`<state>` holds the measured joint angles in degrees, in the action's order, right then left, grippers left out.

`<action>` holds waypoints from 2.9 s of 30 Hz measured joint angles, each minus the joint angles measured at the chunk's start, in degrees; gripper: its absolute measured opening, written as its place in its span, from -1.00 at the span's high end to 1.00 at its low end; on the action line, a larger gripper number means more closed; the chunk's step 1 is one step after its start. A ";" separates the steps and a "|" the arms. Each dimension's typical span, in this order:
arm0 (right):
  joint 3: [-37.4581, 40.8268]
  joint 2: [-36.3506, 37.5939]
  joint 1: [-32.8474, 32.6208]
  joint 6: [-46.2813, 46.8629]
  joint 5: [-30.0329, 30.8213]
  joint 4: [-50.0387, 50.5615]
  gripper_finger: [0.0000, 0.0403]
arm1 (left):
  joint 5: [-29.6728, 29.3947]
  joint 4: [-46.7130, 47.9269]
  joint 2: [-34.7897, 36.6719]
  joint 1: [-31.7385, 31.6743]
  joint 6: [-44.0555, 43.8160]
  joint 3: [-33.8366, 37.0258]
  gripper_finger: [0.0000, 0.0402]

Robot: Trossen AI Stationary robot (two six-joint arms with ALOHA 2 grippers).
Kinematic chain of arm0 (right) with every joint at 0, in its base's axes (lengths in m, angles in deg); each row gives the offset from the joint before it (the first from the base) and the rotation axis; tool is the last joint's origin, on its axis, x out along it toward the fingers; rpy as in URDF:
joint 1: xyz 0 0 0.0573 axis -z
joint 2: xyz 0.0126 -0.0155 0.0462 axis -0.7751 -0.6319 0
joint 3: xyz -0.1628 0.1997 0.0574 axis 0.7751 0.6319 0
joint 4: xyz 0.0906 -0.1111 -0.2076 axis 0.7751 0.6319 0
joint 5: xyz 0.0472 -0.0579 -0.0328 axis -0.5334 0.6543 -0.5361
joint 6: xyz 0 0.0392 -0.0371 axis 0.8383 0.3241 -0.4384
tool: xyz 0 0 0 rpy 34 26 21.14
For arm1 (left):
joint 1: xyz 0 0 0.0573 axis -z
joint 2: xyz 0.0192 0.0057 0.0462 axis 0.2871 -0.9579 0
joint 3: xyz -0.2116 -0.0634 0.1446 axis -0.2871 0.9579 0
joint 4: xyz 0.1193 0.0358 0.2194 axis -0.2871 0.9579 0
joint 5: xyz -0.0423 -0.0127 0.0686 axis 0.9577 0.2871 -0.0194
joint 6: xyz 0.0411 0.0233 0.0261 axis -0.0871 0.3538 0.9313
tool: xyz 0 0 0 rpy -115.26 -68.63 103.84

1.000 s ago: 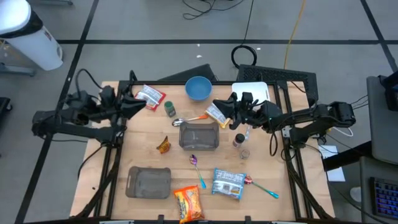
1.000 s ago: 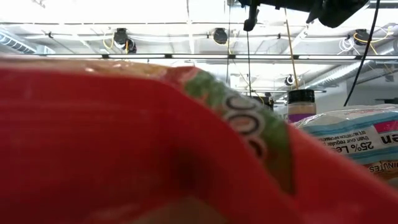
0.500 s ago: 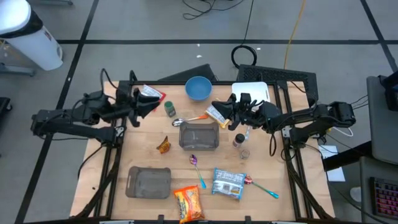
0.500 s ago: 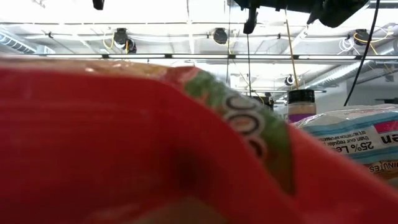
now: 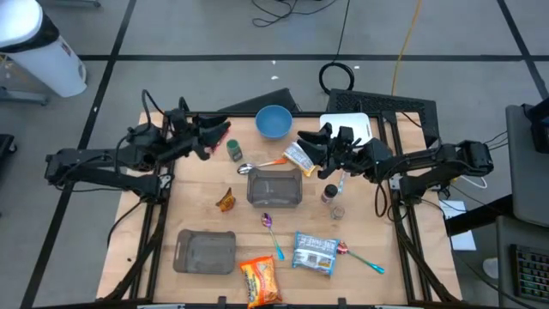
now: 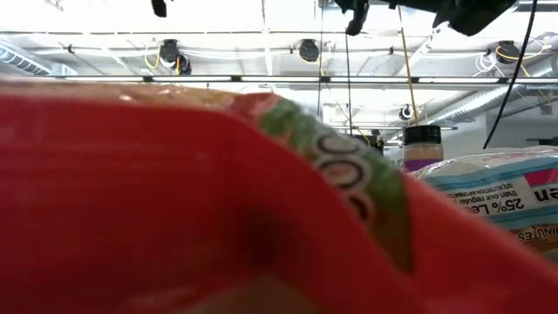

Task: Pick & Place Food Item
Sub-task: Put the red noodle pack into the top black bin

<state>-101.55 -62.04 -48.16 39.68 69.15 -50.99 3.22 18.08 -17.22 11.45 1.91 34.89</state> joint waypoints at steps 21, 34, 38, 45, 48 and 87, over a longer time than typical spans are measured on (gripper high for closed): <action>-0.02 0.00 11.05 16.15 -10.62 4.44 -0.12 | -0.35 11.76 2.57 -5.44 -1.01 -0.07 -0.25; -1.42 -0.02 16.61 10.30 14.80 -2.17 -0.33 | 1.47 51.03 11.84 -18.91 3.43 -0.04 -0.25; -1.42 0.04 17.75 11.67 18.09 -1.79 -0.31 | 3.62 61.52 8.59 -22.28 9.08 -0.03 -0.25; -1.40 0.00 19.12 11.24 6.47 -0.67 -0.28 | 3.68 70.48 1.25 -26.93 16.78 -0.02 -0.25; -1.40 0.02 19.12 8.68 5.68 1.82 -0.28 | 4.02 70.64 -2.96 -28.38 20.92 -0.02 -0.25; -1.33 13.97 23.67 -3.04 -1.75 40.24 -0.26 | 9.05 60.38 -35.59 -32.65 24.34 -0.02 -0.25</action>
<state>-102.89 -48.07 -24.49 36.64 67.40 -10.74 12.27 78.46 -52.81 -21.20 26.25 34.87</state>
